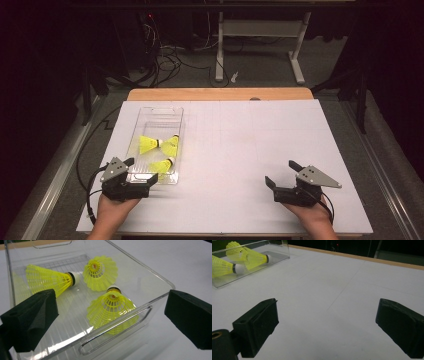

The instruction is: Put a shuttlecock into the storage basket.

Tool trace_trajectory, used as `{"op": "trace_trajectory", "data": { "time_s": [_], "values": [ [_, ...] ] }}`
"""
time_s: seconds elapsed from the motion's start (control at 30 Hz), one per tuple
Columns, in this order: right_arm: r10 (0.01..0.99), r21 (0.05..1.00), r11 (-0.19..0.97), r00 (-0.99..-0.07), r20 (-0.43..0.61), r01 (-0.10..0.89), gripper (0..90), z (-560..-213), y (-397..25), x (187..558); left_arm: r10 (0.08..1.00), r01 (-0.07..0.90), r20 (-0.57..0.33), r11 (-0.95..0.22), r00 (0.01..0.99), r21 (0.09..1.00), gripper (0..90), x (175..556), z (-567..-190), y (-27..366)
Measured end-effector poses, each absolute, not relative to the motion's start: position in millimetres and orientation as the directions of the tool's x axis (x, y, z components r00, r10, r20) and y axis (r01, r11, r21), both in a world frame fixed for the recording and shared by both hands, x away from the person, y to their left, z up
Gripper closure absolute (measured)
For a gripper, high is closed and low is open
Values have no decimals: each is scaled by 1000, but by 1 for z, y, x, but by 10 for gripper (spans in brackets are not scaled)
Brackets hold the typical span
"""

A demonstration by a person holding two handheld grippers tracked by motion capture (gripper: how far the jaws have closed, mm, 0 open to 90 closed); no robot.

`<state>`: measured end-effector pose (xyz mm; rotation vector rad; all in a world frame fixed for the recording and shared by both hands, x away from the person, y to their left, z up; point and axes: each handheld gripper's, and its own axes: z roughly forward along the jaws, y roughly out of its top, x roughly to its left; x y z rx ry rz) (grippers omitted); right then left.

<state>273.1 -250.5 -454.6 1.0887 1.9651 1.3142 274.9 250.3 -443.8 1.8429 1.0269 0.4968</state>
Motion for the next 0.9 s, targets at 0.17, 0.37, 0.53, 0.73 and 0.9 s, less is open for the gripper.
{"op": "trace_trajectory", "data": {
  "time_s": [0.17, 0.37, 0.53, 0.73, 0.9],
  "values": [
    [848, 926, 197, -530, 4, 323, 50, -455, -251, 272, 802, 421, -130, -161, 582, 893, 3, 271, -448, 255],
    [850, 934, 187, -527, 2, 305, 49, -452, -252, 271, 782, 349, -86, -174, 618, 921, 3, 264, -449, 255],
    [850, 941, 177, -527, 2, 288, 49, -449, -252, 268, 770, 347, -96, -169, 631, 922, 3, 261, -449, 249],
    [847, 951, 163, -531, 3, 264, 49, -445, -256, 264, 758, 351, -83, -200, 646, 915, 3, 258, -450, 240],
    [844, 953, 159, -536, 4, 257, 49, -445, -257, 264, 772, 355, -77, -199, 631, 914, 3, 258, -450, 240]
  ]
}}
